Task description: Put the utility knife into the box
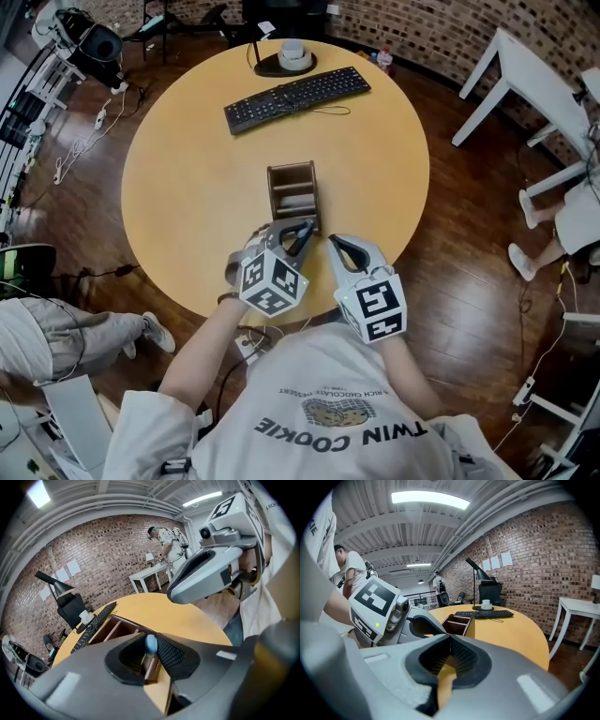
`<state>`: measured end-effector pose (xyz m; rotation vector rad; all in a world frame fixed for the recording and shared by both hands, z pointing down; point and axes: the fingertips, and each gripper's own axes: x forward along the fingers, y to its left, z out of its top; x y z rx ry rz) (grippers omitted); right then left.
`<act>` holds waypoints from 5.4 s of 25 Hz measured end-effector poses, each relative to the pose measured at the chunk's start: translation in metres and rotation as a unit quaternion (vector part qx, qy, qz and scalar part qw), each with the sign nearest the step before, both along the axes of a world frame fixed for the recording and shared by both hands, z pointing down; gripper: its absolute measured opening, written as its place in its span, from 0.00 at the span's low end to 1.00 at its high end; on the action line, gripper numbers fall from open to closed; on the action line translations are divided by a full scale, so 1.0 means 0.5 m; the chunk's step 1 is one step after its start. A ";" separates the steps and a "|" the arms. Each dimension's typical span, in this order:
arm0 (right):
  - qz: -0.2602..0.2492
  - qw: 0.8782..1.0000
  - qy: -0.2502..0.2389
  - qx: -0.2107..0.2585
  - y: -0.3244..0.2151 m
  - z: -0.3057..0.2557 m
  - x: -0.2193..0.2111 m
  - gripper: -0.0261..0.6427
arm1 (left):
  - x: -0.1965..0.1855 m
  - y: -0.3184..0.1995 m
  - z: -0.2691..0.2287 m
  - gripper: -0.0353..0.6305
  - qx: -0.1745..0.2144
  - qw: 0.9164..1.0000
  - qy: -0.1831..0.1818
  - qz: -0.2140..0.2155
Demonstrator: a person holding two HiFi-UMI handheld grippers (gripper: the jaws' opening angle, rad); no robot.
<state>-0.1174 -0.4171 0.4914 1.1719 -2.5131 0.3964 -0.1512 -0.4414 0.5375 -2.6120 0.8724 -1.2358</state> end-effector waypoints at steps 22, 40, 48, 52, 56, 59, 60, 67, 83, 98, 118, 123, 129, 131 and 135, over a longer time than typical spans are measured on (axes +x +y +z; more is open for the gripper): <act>0.001 1.000 0.005 -0.008 -0.003 0.015 -0.005 0.04 | 0.011 0.004 0.045 0.18 0.028 0.994 -0.079 0.076; -0.010 1.000 0.005 0.000 0.047 0.000 -0.021 0.04 | -0.011 0.042 0.022 0.25 0.035 0.996 -0.064 0.057; -0.023 1.000 0.012 0.008 0.115 -0.024 -0.044 0.04 | -0.044 0.119 -0.019 0.22 0.034 0.999 -0.019 0.015; -0.026 0.999 0.018 0.010 0.155 -0.030 -0.046 0.04 | -0.047 0.164 -0.036 0.17 0.038 0.999 0.011 -0.002; -0.029 0.999 0.017 0.009 0.196 -0.038 -0.050 0.04 | -0.041 0.208 -0.048 0.15 0.030 0.998 0.049 -0.019; -0.042 0.999 0.023 0.010 0.219 -0.042 -0.058 0.04 | -0.037 0.236 -0.061 0.13 0.030 0.997 0.067 -0.031; -0.045 0.999 0.024 0.011 0.223 -0.044 -0.057 0.04 | -0.034 0.242 -0.067 0.13 0.033 0.996 0.072 -0.037; -0.069 0.997 0.015 0.018 0.278 -0.058 -0.012 0.04 | 0.019 0.302 -0.094 0.09 0.053 0.991 0.095 -0.084; -0.135 0.991 -0.014 0.021 0.433 -0.053 0.192 0.04 | 0.226 0.488 -0.112 0.07 0.064 0.971 0.130 -0.191; -0.190 0.981 -0.032 0.016 0.622 -0.056 0.350 0.04 | 0.370 0.671 -0.148 0.06 0.063 0.924 0.218 -0.308; -0.173 0.983 -0.066 0.007 0.855 -0.102 0.344 0.04 | 0.348 0.931 -0.213 0.06 0.081 0.889 0.257 -0.371; -0.160 0.985 -0.067 0.009 0.938 -0.117 0.318 0.04 | 0.321 1.006 -0.226 0.06 0.079 0.890 0.263 -0.365; -0.141 0.988 -0.064 0.017 1.014 -0.129 0.304 0.04 | 0.302 1.085 -0.227 0.06 0.077 0.891 0.267 -0.359; -0.136 0.988 -0.064 0.016 1.038 -0.131 0.297 0.04 | 0.294 1.108 -0.228 0.06 0.076 0.890 0.270 -0.359; -0.131 0.989 -0.067 0.011 1.085 -0.136 0.279 0.04 | 0.277 1.149 -0.234 0.06 0.075 0.888 0.277 -0.360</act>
